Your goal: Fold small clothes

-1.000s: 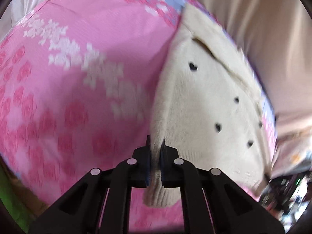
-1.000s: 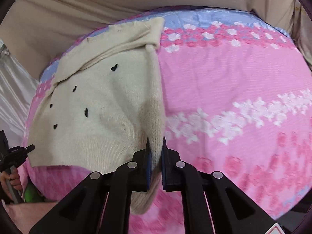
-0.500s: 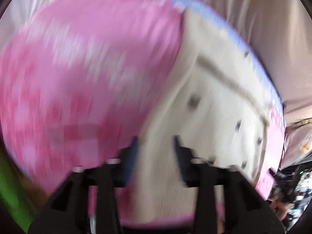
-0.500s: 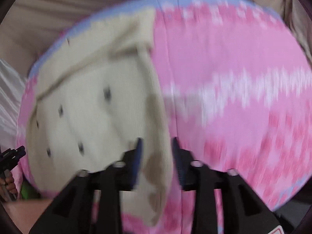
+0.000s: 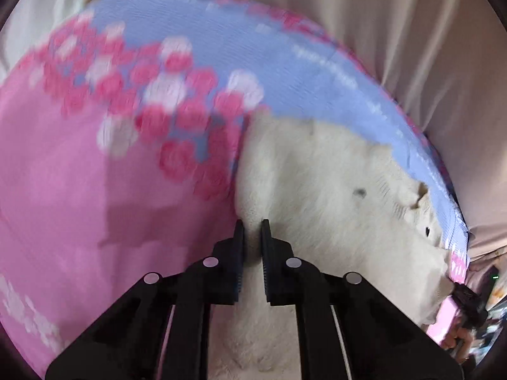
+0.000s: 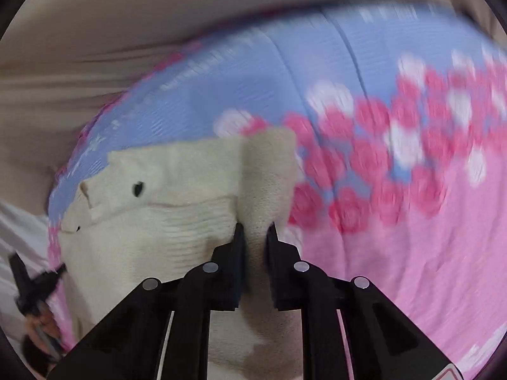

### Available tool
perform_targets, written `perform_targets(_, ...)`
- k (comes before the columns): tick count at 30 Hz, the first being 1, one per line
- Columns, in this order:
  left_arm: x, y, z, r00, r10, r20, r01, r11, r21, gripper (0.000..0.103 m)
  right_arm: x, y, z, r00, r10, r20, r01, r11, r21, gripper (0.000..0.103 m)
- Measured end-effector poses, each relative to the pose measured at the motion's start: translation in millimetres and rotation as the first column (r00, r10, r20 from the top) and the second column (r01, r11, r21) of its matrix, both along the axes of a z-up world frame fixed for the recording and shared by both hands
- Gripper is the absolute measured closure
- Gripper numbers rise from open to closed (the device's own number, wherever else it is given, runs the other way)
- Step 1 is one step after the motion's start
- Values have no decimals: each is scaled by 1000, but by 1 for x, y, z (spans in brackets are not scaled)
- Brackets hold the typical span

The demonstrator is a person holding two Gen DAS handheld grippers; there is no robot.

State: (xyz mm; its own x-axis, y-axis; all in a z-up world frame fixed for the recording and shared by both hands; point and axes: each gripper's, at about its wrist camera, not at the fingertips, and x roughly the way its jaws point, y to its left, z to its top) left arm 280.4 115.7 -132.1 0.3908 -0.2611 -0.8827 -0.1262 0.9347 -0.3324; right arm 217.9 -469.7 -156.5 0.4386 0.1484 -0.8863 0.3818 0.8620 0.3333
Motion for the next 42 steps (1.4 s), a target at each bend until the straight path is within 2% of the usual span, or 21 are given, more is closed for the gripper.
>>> perform_targets(1,2,-1,5,1000,-5,31,4,999,43,94,-1,4,16,998,30,62,-28,999,-35,91)
perform_targets(3,10,-2,-3,1000,5,3,-5,993,116,94,-4,4,18,997,28,71,-22,996,-90,89)
perform_targets(4,14,-1,-15,1000,7,-30,-3,990,142,94,-3,4,9,999,29,26,-26,993,-118,88)
perform_targets(6,12,-4,-13,1000,0,10,-2,985,175,92,-3,-4,-21,995,3,-97,-14,993,-119,83)
perform_targets(8,7,-5,-7,1000,-1,5,0,977,214,91,-20,-7,-8,998,-52,-31,49,994,-100,79)
perform_targets(10,-5,1,5,1000,20,18,-24,966,256,91,-42,-6,12,996,-88,11,89,991,-99,63)
perform_targets(14,-62,24,29,999,-13,49,6,991,137,90,-115,8,37,996,-75,47,78,994,-74,52)
perform_targets(17,-128,29,27,998,-52,19,51,996,77,69,-176,24,29,999,-46,-15,45,997,-63,51)
perform_targets(18,-150,31,23,999,-52,-1,52,996,71,60,-196,31,24,998,-38,-41,36,998,-48,51)
perform_targets(20,-200,38,11,997,-48,-67,51,997,49,56,-235,46,11,994,-9,-113,3,999,-49,51)
perform_targets(23,-267,43,-11,980,-31,-195,32,999,3,56,-283,65,-7,979,33,-200,-41,999,-36,51)
perform_targets(25,-302,44,-23,966,-20,-260,21,1000,3,56,-304,78,-17,969,54,-243,-58,998,-9,51)
perform_targets(28,-332,40,-21,969,-32,-244,37,999,17,49,-318,91,-29,960,76,-271,-61,996,64,50)
perform_targets(31,-337,32,-21,962,-61,-265,69,997,20,49,-317,103,-31,962,95,-254,-91,995,26,44)
perform_targets(33,-335,29,-22,954,-81,-288,86,996,6,49,-315,107,-30,963,100,-250,-99,995,16,50)
perform_targets(36,-334,28,-24,947,-82,-311,56,994,-92,51,-319,111,-29,967,100,-234,-87,994,67,57)
perform_targets(37,-334,26,-26,942,-86,-323,62,995,-83,53,-319,113,-30,967,100,-234,-87,994,66,59)
perform_targets(38,-333,25,-28,939,-85,-332,66,995,-68,57,-318,113,-31,968,101,-231,-89,994,65,66)
perform_targets(39,-332,24,-28,938,-83,-337,67,996,-58,64,-317,114,-31,969,102,-227,-90,994,65,88)
perform_targets(40,-331,23,-29,936,-88,-340,71,996,-63,88,-316,114,-32,969,113,-219,-94,991,94,94)
perform_targets(42,-329,28,-29,929,-99,-357,55,990,-130,93,-321,122,-26,977,108,-184,-90,990,107,94)
